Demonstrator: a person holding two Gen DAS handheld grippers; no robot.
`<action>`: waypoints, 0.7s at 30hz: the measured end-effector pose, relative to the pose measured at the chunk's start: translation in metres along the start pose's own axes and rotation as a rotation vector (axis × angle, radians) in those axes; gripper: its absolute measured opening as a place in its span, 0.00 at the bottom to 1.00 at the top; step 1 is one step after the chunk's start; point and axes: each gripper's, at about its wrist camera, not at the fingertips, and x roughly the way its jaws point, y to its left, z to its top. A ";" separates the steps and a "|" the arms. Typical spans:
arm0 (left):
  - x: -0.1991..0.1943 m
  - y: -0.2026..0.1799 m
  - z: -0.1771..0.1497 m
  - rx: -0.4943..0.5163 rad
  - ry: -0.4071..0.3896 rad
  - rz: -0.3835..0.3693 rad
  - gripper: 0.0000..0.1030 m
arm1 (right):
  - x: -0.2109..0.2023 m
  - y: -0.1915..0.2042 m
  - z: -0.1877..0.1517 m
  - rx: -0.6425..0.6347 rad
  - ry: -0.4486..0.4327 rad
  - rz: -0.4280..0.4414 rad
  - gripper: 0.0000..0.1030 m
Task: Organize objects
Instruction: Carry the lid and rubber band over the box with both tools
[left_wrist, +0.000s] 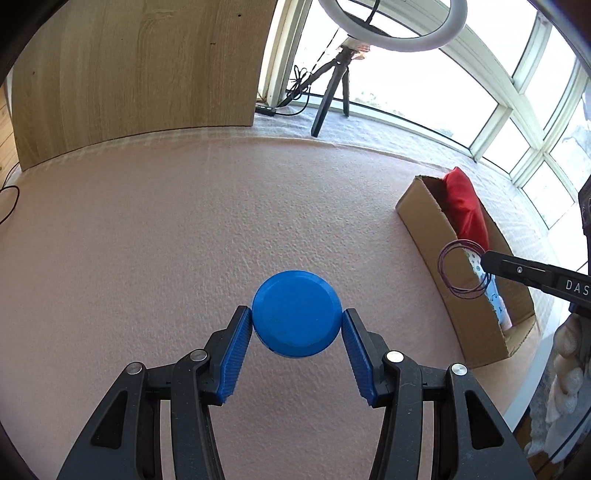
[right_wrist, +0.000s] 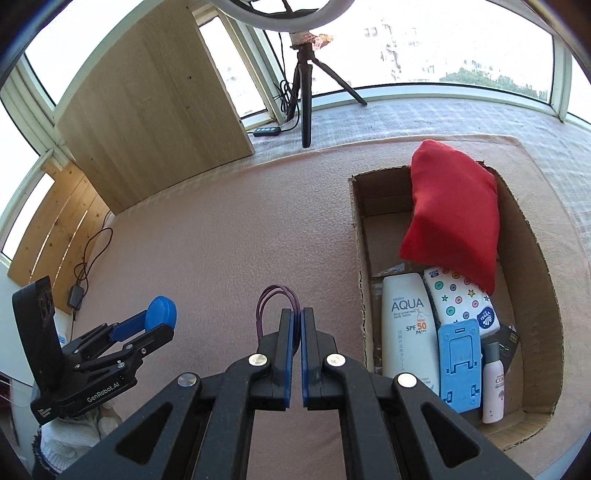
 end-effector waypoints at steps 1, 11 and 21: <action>0.001 -0.008 0.005 0.011 -0.004 -0.010 0.52 | -0.007 -0.007 0.000 0.006 -0.010 -0.004 0.03; 0.019 -0.089 0.036 0.119 -0.030 -0.088 0.52 | -0.053 -0.072 -0.006 0.089 -0.065 -0.074 0.03; 0.053 -0.157 0.054 0.209 -0.014 -0.130 0.52 | -0.067 -0.117 -0.018 0.156 -0.070 -0.114 0.03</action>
